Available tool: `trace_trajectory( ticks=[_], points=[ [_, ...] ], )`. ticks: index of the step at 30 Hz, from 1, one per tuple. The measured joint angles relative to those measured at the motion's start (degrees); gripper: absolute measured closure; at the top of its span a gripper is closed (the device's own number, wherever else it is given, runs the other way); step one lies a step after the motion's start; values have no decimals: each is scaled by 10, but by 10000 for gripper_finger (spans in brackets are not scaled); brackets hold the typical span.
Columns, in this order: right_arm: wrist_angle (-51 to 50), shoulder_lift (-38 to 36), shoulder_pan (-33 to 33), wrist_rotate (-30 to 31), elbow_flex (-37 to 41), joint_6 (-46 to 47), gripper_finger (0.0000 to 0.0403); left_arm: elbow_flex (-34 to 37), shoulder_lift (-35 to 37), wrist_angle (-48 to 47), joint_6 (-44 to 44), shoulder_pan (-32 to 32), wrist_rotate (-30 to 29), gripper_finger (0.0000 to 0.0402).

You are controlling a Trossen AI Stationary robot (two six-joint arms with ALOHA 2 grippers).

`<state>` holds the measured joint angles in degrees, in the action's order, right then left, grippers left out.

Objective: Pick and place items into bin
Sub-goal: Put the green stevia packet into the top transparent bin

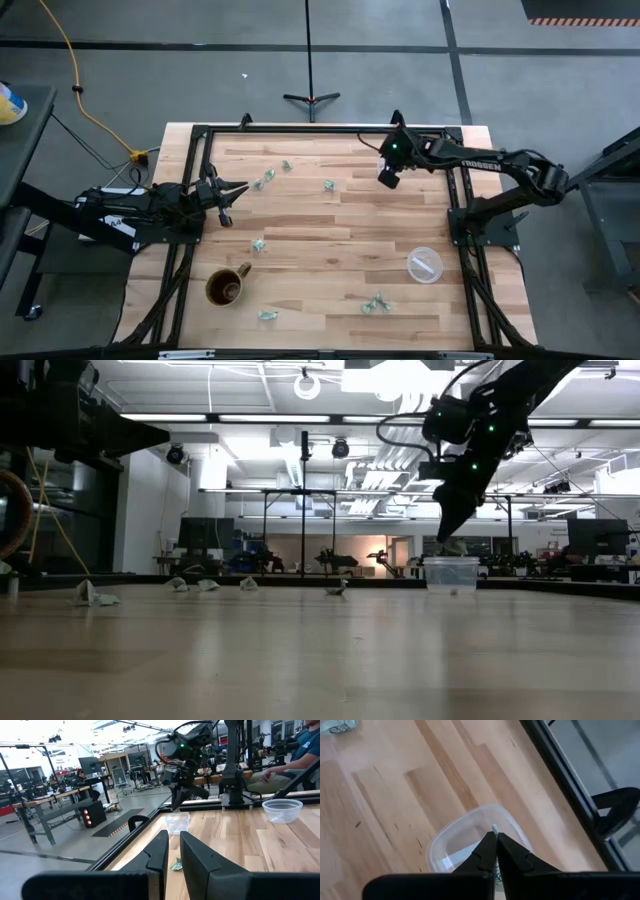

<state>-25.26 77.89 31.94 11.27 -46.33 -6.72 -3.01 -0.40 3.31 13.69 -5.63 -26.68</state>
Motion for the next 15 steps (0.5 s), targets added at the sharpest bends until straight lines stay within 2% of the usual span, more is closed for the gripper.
trace_trajectory(
  ticks=[5,8,12,15],
  points=[
    [-3,0,23,-42,0,-2,395,0,0,0,0,0,0,316],
    [1,0,26,-51,0,-9,378,0,0,0,0,0,0,316],
    [20,0,25,-62,0,-14,326,0,0,0,0,0,0,316],
    [53,0,24,-101,0,-9,272,0,0,0,0,0,2,316]
  ],
)
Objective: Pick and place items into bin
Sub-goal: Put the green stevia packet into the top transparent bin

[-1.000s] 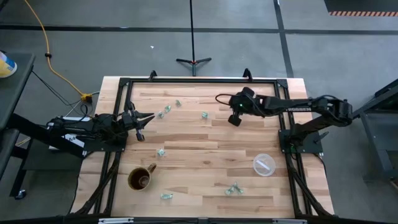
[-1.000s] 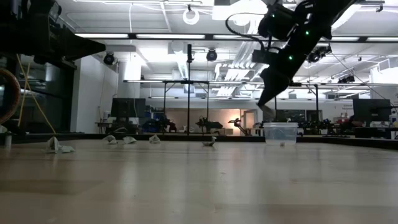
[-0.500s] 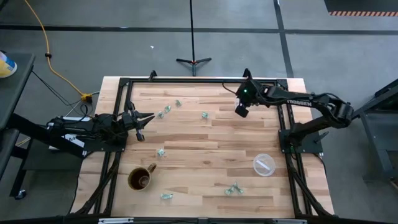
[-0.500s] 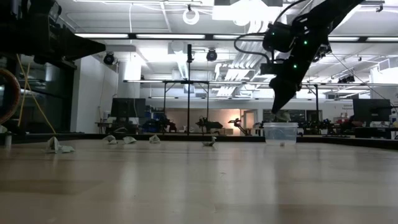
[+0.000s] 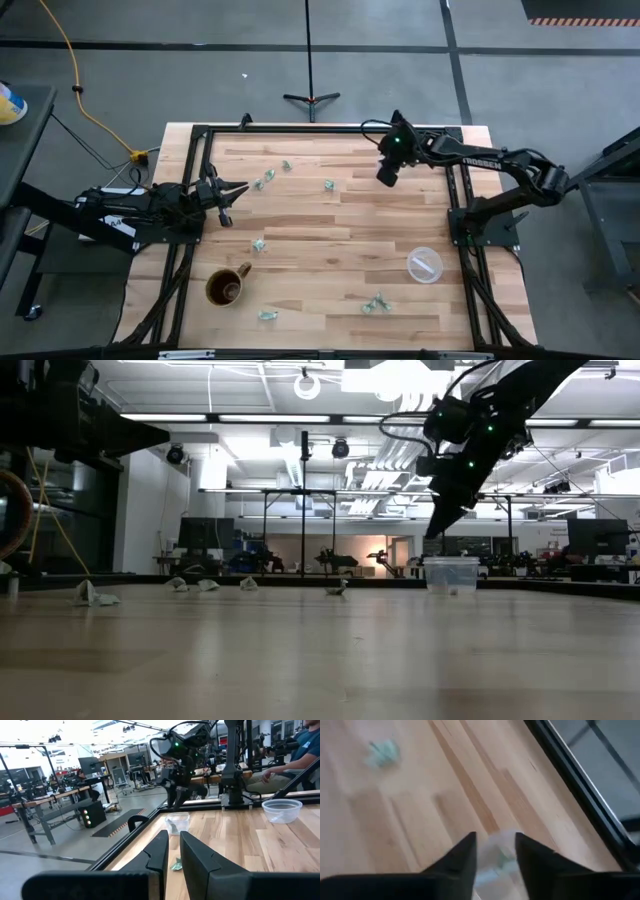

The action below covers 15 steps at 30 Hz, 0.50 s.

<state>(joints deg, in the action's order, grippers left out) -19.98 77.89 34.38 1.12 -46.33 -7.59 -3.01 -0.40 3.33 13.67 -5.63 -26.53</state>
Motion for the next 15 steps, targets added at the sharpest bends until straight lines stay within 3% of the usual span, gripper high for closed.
trace_trajectory(
  ticks=[6,11,15],
  points=[
    [181,35,-45,-164,0,47,182,0,0,0,0,0,1,316],
    [290,117,-120,-106,0,-35,140,0,0,0,0,0,1,316],
    [323,179,-145,-59,-17,-53,129,0,0,0,0,0,0,316]
  ],
)
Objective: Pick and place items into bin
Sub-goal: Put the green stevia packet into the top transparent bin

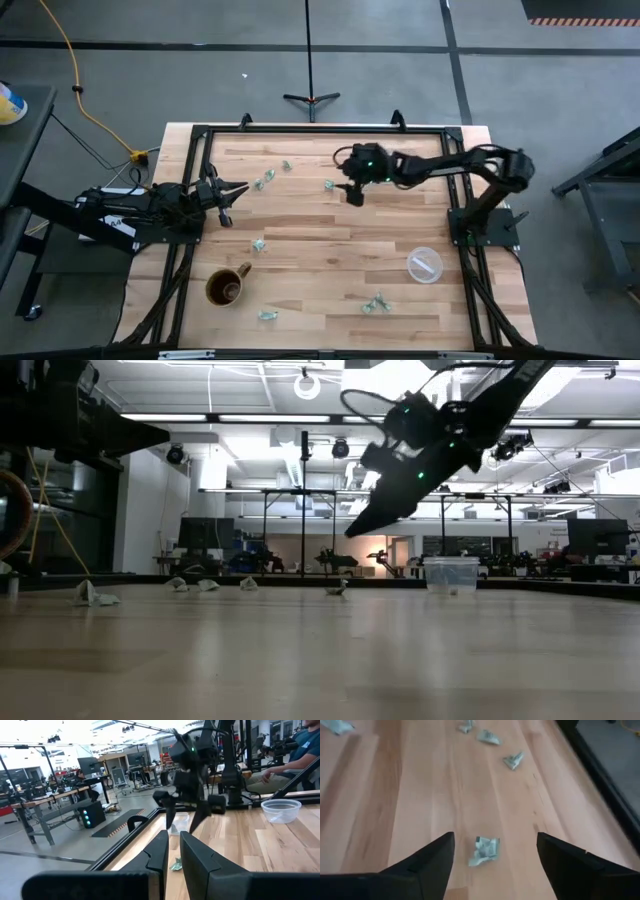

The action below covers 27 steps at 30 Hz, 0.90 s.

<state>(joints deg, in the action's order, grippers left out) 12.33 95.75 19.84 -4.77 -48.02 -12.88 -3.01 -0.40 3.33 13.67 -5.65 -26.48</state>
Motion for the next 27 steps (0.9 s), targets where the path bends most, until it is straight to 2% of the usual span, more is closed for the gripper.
trace_trajectory(
  ticks=[7,12,21,27],
  points=[
    [-4,100,-9,-16,-48,22,128,0,0,0,0,0,0,316],
    [-20,141,-9,-14,-82,24,128,0,0,0,0,0,-1,316],
    [-65,156,-4,28,-93,27,129,0,0,-4,0,0,-3,316],
    [-65,156,-4,21,-93,38,177,0,0,-4,0,0,-3,316]
  ],
)
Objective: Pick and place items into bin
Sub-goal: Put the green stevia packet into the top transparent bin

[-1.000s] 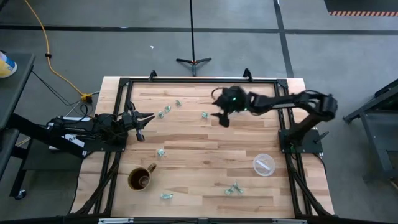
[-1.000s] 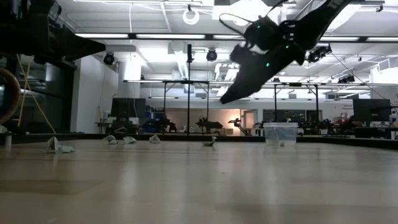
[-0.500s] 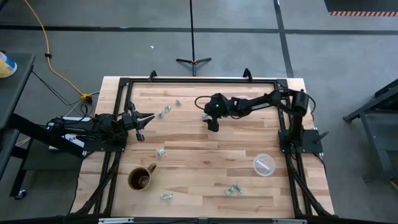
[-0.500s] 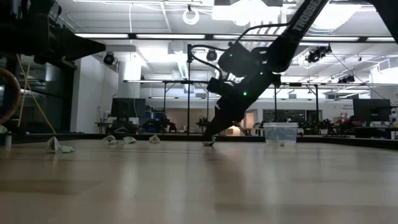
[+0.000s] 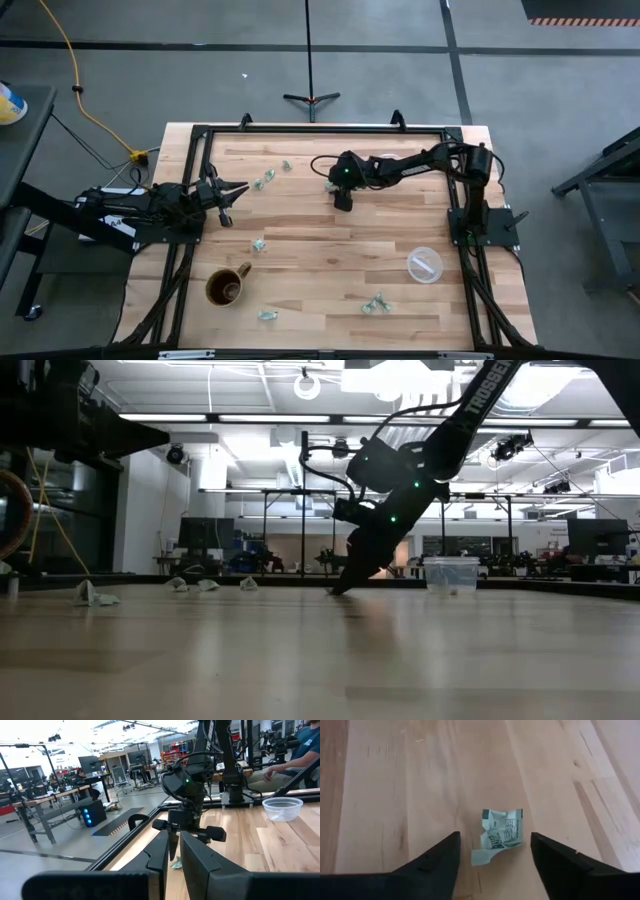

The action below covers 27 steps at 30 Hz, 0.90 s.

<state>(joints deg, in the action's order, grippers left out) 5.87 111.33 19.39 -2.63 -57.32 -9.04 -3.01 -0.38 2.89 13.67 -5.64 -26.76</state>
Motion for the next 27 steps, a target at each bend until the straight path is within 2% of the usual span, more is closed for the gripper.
trace_trajectory(
  ticks=[15,20,23,27],
  points=[
    [-14,-2,1,-27,0,17,388,0,0,0,0,0,0,316],
    [-59,-41,1,-7,-16,63,386,0,0,0,0,0,1,316],
    [-125,-90,1,41,-33,66,397,0,0,0,0,0,1,316],
    [-241,-164,4,107,-44,64,392,0,0,0,0,0,1,316]
  ],
)
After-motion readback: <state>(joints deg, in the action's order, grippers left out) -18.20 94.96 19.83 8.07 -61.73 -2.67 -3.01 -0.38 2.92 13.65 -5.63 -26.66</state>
